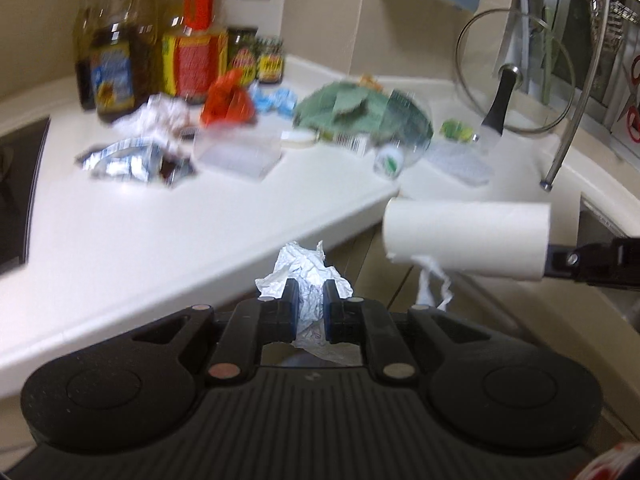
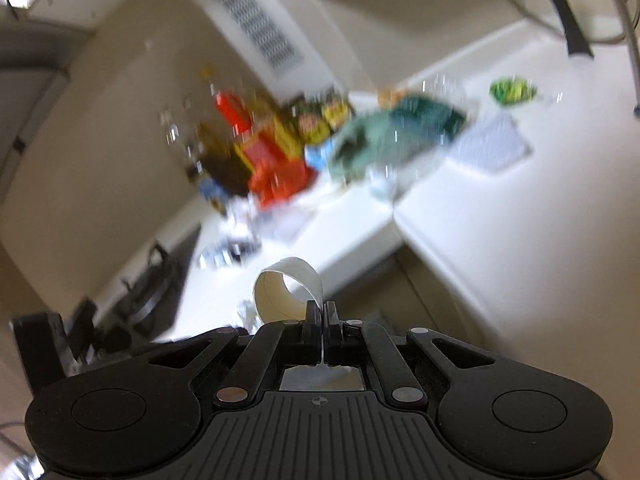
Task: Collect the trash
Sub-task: 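Carry the paper tube and crumpled plastic over the wastebasket with both tools, then open the right tool to drop the paper tube while the left tool holds the plastic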
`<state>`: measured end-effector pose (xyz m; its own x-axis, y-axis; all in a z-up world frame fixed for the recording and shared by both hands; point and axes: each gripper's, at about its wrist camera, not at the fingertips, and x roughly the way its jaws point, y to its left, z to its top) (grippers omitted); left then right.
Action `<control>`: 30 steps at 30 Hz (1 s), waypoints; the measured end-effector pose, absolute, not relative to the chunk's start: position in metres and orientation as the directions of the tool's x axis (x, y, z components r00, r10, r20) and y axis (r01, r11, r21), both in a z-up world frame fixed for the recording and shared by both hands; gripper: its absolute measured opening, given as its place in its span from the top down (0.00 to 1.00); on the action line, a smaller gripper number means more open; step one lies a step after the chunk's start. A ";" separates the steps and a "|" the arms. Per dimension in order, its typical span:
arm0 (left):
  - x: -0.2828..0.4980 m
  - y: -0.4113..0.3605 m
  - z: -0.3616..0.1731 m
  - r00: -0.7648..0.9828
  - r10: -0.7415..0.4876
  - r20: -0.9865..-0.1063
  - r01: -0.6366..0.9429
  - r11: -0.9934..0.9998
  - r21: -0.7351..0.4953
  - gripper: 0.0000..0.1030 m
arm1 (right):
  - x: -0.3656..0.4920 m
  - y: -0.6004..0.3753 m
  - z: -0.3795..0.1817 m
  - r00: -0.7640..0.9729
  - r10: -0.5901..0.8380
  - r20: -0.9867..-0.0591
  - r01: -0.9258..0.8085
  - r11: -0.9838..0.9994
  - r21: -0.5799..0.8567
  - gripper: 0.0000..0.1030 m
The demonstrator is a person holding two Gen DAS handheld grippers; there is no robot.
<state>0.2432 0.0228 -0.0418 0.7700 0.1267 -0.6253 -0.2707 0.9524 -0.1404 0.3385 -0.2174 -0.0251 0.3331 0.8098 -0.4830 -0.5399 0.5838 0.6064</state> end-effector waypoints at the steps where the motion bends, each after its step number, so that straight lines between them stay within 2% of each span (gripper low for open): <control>1: 0.241 0.023 -0.048 0.762 0.125 -0.635 -0.274 0.951 -0.141 0.90 | 0.337 -0.213 -0.032 0.316 0.804 -0.503 -0.545 0.588 0.598 0.99; 17: 0.222 0.026 -0.134 0.639 0.086 -0.764 -0.348 0.919 -0.188 0.90 | 0.314 -0.169 -0.143 0.221 0.610 -0.761 -0.631 0.685 0.365 0.99; 24: 0.221 0.029 -0.160 0.604 0.069 -0.794 -0.359 0.913 -0.194 0.90 | 0.319 -0.164 -0.193 0.220 0.533 -0.817 -0.593 0.738 0.322 0.99; 30: 0.219 0.026 -0.176 0.587 0.049 -0.808 -0.357 0.912 -0.204 0.90 | 0.322 -0.159 -0.216 0.229 0.504 -0.833 -0.560 0.768 0.311 0.98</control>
<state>0.2193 0.0262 -0.1757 0.5868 0.0492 -0.8083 -0.3568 0.9118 -0.2035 0.3216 -0.1589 -0.2159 0.2286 0.5039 -0.8330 -0.5601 0.7679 0.3108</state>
